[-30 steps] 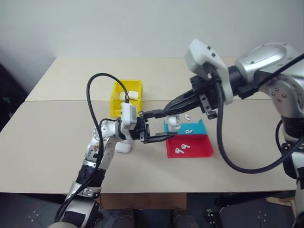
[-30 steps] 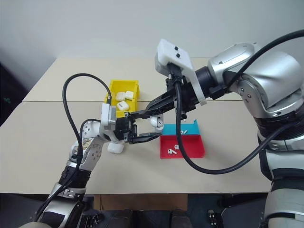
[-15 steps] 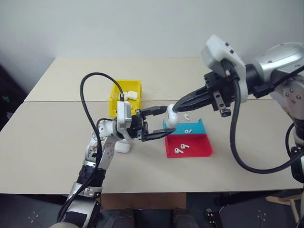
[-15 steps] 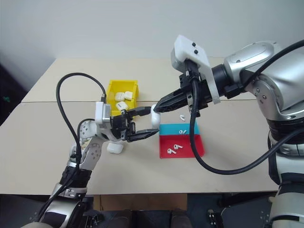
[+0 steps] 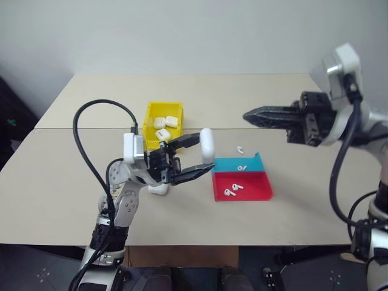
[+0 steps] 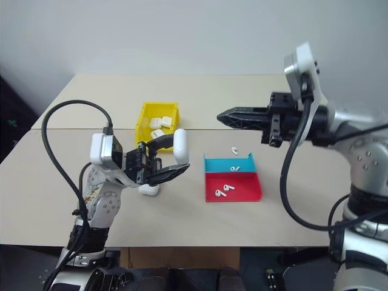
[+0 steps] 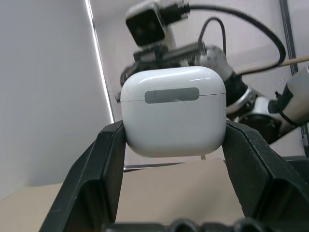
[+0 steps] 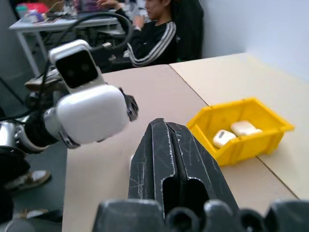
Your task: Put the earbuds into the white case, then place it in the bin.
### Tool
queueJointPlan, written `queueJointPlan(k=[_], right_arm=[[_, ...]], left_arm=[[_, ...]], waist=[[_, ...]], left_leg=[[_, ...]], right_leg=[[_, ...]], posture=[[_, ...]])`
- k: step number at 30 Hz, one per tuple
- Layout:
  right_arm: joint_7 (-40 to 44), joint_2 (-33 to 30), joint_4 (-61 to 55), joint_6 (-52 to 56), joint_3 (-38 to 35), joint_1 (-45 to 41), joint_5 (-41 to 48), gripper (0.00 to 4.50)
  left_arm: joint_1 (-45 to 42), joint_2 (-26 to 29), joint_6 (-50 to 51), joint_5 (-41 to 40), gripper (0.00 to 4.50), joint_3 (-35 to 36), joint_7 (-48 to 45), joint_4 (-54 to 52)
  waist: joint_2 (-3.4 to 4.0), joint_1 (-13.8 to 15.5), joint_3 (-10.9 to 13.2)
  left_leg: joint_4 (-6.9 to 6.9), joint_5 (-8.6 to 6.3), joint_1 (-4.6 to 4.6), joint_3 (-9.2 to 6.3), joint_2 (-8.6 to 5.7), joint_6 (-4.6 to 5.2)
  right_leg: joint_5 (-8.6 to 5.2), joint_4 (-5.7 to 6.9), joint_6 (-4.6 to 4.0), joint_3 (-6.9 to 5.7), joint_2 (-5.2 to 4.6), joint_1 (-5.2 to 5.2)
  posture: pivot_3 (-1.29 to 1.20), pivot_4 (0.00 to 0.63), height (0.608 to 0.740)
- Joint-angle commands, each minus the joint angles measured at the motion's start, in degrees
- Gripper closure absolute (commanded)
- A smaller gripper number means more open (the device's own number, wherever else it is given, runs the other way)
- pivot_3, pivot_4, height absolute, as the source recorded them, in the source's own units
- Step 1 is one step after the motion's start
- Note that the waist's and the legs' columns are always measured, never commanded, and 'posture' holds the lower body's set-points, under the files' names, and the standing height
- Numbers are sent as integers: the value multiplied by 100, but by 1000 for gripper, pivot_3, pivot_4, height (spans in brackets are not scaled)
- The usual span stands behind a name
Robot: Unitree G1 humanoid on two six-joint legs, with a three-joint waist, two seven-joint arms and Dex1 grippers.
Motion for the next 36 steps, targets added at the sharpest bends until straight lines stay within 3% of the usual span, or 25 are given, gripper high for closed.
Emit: queueJointPlan(k=[1, 6, 11, 14, 18, 28, 32, 36], right_arm=[[-685, 137, -502, 38, -426, 484, 292, 4437], [-1575, 303, -615, 163, -675, 866, 592, 4437], [-2169, 407, -706, 178, -1017, 1378, 1032, 4437], [-2408, 493, -722, 88, -1071, 1708, 1185, 4437], [-2626, 542, -626, 33, -933, 1884, 1250, 4437], [-2807, 395, -351, 30, -742, 1764, 1252, 4437], [-2899, 350, -430, 44, -779, 1847, 1290, 4437], [-3014, 335, -529, 47, -816, 1959, 1352, 4500]], left_arm=[[63, 80, 64, 0, 1738, 56, 223, -272], [-116, 142, 36, 536, 1738, 182, 1044, -191], [-910, -166, 691, 2459, 1738, 130, 3862, -67], [-1247, -90, 839, 3345, 1738, 135, 4808, 368], [-1531, -108, 1343, 3867, 1738, 268, 5791, 1013], [-2271, -222, 1824, 4455, 1738, 41, 6612, 2737], [-2474, -272, 1861, 4352, 1738, 50, 6519, 3130], [-2617, -308, 1739, 4372, 447, 59, 6612, 3505]], waist=[[0, -5, 0], [0, -36, 0], [-5, 25, 0], [-7, 48, -1], [-5, -29, -2], [-7, -3, -1], [-7, -6, -1], [-8, -8, 0]], left_leg=[[0, 1, 1, 0, 0, 1], [0, 4, 6, -1, -2, 6], [0, 4, 1, -6, -6, 6], [0, 4, -4, -6, -7, 7], [-2, 4, -3, -2, -6, 7], [-2, 5, -11, -4, -8, 7], [-2, 5, -12, -3, -8, 7], [-2, 5, -11, -3, -7, 7]], right_leg=[[0, 2, 0, 0, 0, 2], [0, 10, 0, 2, 1, 2], [0, 3, 1, -2, 0, 5], [6, -13, 8, -3, 0, 7], [6, -11, 7, 2, 0, 2], [8, -18, 8, -3, 0, 1], [8, -18, 9, -3, 0, 0], [8, -16, 8, -3, 0, -1]], posture=[[0, 150, 740], [0, 150, 740], [0, 150, 740], [0, 150, 740], [0, 150, 740], [0, 150, 740], [0, 150, 740], [0, 150, 740]])
